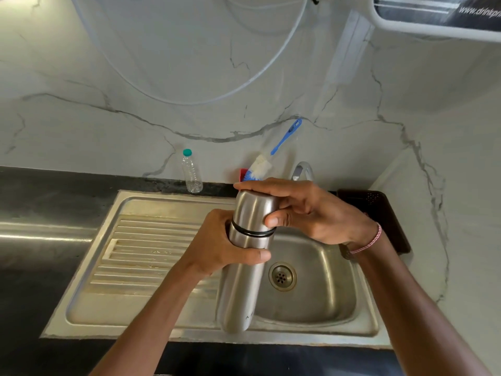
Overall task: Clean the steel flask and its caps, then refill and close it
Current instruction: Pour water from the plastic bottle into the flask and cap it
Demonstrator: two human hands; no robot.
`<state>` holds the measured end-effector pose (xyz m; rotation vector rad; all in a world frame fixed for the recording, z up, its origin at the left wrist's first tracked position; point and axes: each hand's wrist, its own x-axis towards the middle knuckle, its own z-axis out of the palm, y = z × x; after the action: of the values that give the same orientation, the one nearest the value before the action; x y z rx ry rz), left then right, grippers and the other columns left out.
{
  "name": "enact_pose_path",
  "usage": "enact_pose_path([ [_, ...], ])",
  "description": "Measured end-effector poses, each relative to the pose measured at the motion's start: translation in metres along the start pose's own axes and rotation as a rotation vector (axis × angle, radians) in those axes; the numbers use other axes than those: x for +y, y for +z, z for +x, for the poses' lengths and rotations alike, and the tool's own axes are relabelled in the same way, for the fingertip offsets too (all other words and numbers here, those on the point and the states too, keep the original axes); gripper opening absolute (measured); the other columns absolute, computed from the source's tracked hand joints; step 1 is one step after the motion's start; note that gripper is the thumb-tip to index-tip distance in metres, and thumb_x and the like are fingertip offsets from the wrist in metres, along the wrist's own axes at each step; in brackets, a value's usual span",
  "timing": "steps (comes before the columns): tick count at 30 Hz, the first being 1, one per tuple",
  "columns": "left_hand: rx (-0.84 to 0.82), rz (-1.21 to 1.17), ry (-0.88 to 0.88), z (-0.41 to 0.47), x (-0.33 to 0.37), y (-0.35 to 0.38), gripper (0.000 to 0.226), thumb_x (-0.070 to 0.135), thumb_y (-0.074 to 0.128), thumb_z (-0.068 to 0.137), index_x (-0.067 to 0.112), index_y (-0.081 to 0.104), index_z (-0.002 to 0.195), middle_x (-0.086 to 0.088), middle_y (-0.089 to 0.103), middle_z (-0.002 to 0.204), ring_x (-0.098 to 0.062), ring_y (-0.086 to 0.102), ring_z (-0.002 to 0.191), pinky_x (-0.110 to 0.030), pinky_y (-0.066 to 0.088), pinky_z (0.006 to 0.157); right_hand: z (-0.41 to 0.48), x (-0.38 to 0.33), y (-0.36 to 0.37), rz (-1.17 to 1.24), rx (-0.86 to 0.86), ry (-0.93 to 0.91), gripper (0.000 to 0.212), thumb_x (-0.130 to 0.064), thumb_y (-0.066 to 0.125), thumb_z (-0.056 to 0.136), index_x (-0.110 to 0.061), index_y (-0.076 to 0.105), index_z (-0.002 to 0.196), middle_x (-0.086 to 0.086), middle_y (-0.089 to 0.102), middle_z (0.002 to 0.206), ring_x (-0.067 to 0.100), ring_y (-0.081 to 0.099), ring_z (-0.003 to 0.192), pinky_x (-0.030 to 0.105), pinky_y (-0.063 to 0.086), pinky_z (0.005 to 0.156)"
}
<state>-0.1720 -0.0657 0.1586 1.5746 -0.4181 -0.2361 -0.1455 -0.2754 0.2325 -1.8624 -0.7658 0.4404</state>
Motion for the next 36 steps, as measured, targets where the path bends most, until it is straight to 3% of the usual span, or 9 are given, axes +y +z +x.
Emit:
enact_pose_path([
  [7,0.012,-0.181,0.003,0.006,-0.003,-0.005,0.06,0.022,0.089,0.058,-0.013,0.063,0.099,-0.045,0.06,0.091,-0.065,0.059,0.086,-0.056,0.052,0.077,0.008,-0.013,-0.005,-0.015,-0.049,-0.079,0.054,0.003,0.059,0.098,-0.004,0.045,0.149,0.008,0.052,0.151,0.014,0.049,0.141,0.028,0.046,0.108],
  [12,0.123,-0.128,-0.036,0.004,0.002,-0.006,0.037,0.028,0.089,0.053,0.017,0.078,0.087,-0.02,0.074,0.085,-0.035,0.072,0.078,-0.045,0.058,0.075,0.017,-0.011,0.002,-0.072,0.014,-0.041,0.055,-0.008,0.066,0.097,-0.011,0.05,0.149,0.005,0.06,0.142,0.017,0.061,0.129,0.04,0.054,0.104],
  [16,0.313,0.202,-0.06,0.005,0.004,0.0,0.03,0.032,0.097,0.057,0.023,0.077,0.077,0.003,0.076,0.071,-0.012,0.071,0.064,-0.029,0.056,0.066,0.029,-0.006,0.024,-0.488,0.391,0.048,0.058,-0.061,0.076,0.08,-0.026,0.064,0.124,-0.009,0.068,0.106,0.009,0.069,0.092,0.038,0.059,0.083],
  [20,0.411,0.484,-0.033,0.009,0.002,0.0,0.03,0.037,0.098,0.057,0.031,0.072,0.07,0.015,0.067,0.058,-0.005,0.063,0.053,-0.014,0.043,0.051,0.039,0.002,0.043,-0.815,0.549,0.21,0.08,-0.094,0.056,0.061,-0.028,0.04,0.103,-0.014,0.064,0.092,0.013,0.064,0.076,0.039,0.055,0.07],
  [24,0.328,0.505,-0.013,0.008,-0.004,-0.013,0.035,0.042,0.098,0.057,0.029,0.07,0.073,0.015,0.069,0.062,-0.005,0.066,0.057,-0.013,0.044,0.054,0.035,0.01,0.013,-0.182,0.132,0.145,0.099,-0.045,0.091,0.07,-0.033,0.033,0.149,-0.011,0.055,0.141,0.004,0.057,0.126,0.039,0.05,0.107],
  [27,0.301,0.454,0.0,0.006,-0.006,-0.015,0.035,0.051,0.091,0.054,0.031,0.068,0.071,0.012,0.069,0.062,-0.006,0.065,0.055,-0.014,0.045,0.053,0.032,0.015,0.005,0.055,-0.062,0.04,0.09,-0.005,0.087,0.078,-0.02,0.041,0.153,0.0,0.06,0.142,0.015,0.054,0.136,0.043,0.043,0.115],
  [30,0.313,0.46,0.025,0.004,-0.009,-0.012,0.033,0.052,0.089,0.054,0.034,0.068,0.072,0.012,0.07,0.063,-0.009,0.067,0.056,-0.014,0.047,0.054,0.036,0.02,0.013,-0.041,0.145,0.016,0.061,-0.016,0.093,0.074,-0.018,0.066,0.128,-0.004,0.07,0.119,0.014,0.066,0.117,0.042,0.052,0.104],
  [33,0.377,0.551,0.022,0.005,-0.009,-0.006,0.039,0.043,0.097,0.056,0.04,0.061,0.068,0.022,0.067,0.061,-0.002,0.065,0.056,-0.01,0.043,0.053,0.043,0.022,0.039,-0.485,0.51,0.097,0.052,-0.059,0.087,0.068,-0.021,0.063,0.094,-0.009,0.064,0.085,0.011,0.063,0.079,0.037,0.055,0.072],
  [36,0.343,0.529,0.046,0.006,-0.009,-0.008,0.032,0.048,0.092,0.057,0.037,0.067,0.073,0.022,0.067,0.061,-0.002,0.066,0.057,-0.012,0.045,0.052,0.044,0.023,0.044,-0.459,0.502,0.052,0.062,-0.062,0.087,0.067,-0.02,0.057,0.103,-0.009,0.063,0.096,0.008,0.064,0.088,0.033,0.057,0.077],
])
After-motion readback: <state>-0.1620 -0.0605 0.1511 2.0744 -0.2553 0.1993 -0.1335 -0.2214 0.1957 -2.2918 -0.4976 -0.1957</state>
